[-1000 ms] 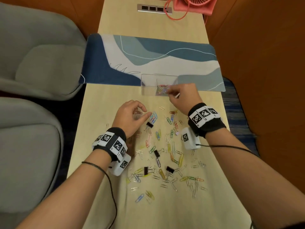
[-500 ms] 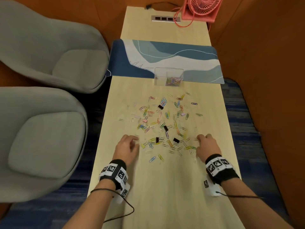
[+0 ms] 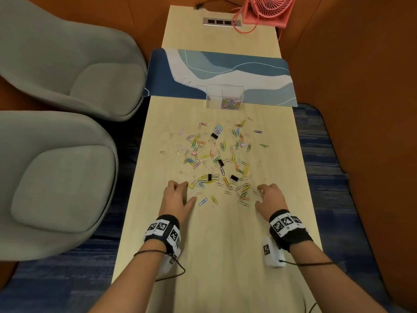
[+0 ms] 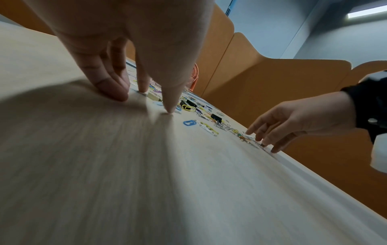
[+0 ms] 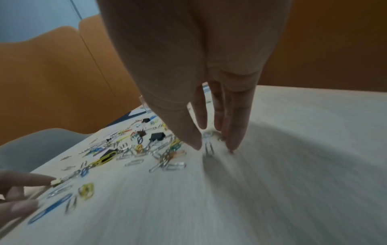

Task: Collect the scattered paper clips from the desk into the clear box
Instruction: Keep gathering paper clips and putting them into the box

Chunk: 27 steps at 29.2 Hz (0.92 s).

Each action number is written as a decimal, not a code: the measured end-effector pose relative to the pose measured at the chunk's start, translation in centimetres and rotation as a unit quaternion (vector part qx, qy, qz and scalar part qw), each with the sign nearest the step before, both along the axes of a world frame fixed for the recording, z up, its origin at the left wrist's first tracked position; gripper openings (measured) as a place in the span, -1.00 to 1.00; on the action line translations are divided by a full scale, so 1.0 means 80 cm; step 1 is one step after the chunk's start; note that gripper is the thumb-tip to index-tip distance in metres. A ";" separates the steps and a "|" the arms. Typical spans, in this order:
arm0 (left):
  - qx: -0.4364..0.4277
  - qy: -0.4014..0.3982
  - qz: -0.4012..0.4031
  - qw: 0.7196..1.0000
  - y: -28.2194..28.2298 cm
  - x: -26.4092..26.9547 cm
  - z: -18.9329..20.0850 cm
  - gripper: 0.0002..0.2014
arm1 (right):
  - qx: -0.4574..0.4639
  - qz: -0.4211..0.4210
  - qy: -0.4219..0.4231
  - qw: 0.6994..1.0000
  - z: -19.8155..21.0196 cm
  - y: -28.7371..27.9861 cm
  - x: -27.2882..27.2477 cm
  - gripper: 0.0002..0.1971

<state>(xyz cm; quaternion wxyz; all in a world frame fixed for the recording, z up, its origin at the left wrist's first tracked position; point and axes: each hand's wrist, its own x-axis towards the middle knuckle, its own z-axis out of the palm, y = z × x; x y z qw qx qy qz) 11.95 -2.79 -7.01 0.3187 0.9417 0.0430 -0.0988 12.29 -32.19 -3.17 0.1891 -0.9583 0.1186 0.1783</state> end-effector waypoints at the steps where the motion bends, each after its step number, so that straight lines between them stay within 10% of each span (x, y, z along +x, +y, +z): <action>1: -0.001 0.003 0.013 1.000 0.001 -0.005 0.001 -0.49 | 0.001 0.006 0.007 1.000 -0.002 0.004 -0.005 -0.51; 7: -0.035 -0.002 0.062 0.997 -0.008 -0.031 -0.003 -0.77 | 0.064 0.059 -0.034 0.996 -0.014 0.040 -0.016 -0.57; 16: -0.037 0.009 -0.126 0.991 -0.071 -0.016 0.003 -0.36 | 0.034 0.083 -0.025 0.996 -0.016 0.049 -0.020 -0.56; 27: 0.052 -0.039 -0.278 0.958 -0.113 0.016 0.002 -0.60 | -0.029 0.144 -0.034 0.989 -0.017 0.061 -0.023 -0.79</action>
